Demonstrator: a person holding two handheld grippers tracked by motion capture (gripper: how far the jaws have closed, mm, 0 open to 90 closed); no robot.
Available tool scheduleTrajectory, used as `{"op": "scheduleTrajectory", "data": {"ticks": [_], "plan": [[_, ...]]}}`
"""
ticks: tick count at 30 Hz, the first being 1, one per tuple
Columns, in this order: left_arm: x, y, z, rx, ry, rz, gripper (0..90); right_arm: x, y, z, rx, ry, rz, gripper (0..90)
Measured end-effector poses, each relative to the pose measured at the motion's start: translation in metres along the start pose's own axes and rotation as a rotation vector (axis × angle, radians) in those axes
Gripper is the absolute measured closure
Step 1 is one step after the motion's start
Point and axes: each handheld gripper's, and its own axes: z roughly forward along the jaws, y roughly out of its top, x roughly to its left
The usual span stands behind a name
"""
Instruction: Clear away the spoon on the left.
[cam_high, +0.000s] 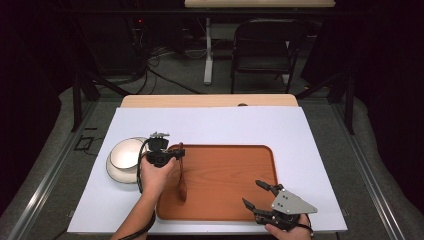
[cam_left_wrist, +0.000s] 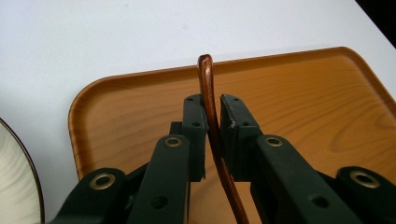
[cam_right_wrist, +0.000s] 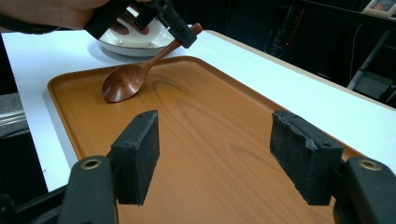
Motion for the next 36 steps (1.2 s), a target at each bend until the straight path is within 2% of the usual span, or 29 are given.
{"op": "scheduleTrajectory", "data": {"ticks": [10, 16, 25, 36], "plan": [[0.011, -0.004, 0.015, 0.018, 0.012, -0.071, 79.9, 0.0, 0.0, 0.0, 0.0, 0.002, -0.002, 32.7], [0.019, -0.008, 0.024, 0.022, 0.035, -0.116, 79.3, 0.0, 0.0, 0.0, 0.0, 0.003, -0.001, 32.6], [0.026, -0.012, 0.032, 0.029, 0.058, -0.141, 78.4, 0.0, 0.0, 0.0, 0.0, 0.003, -0.003, 32.7], [0.025, -0.015, 0.032, 0.03, 0.083, -0.127, 76.2, 0.0, 0.0, 0.0, 0.001, 0.006, -0.003, 32.6]]}}
